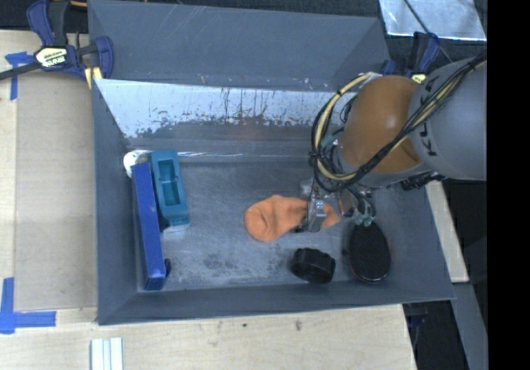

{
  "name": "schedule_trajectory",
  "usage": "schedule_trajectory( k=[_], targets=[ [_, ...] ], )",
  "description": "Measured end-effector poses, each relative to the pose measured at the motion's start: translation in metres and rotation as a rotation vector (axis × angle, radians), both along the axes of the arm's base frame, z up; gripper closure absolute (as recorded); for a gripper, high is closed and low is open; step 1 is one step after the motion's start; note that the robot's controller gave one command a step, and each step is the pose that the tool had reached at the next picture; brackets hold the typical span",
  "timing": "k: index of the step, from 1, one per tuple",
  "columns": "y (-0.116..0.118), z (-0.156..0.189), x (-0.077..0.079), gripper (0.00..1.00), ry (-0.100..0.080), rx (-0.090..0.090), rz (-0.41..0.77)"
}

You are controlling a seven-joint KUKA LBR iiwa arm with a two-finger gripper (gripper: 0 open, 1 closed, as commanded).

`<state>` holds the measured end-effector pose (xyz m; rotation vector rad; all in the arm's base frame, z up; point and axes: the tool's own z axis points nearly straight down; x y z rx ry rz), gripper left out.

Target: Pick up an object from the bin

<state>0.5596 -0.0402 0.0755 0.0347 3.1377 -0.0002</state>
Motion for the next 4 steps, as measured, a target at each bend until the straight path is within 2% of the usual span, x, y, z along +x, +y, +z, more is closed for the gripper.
schedule_trajectory(
  k=[1,2,3,4],
  targets=[
    [-0.033,0.065,-0.01,1.0,0.0,-0.001,0.146],
    [-0.033,0.065,-0.01,1.0,0.0,-0.001,0.146],
    [-0.029,0.11,-0.012,1.0,0.008,0.001,0.161],
    [-0.028,0.126,-0.01,1.0,0.004,0.0,0.166]
  ],
)
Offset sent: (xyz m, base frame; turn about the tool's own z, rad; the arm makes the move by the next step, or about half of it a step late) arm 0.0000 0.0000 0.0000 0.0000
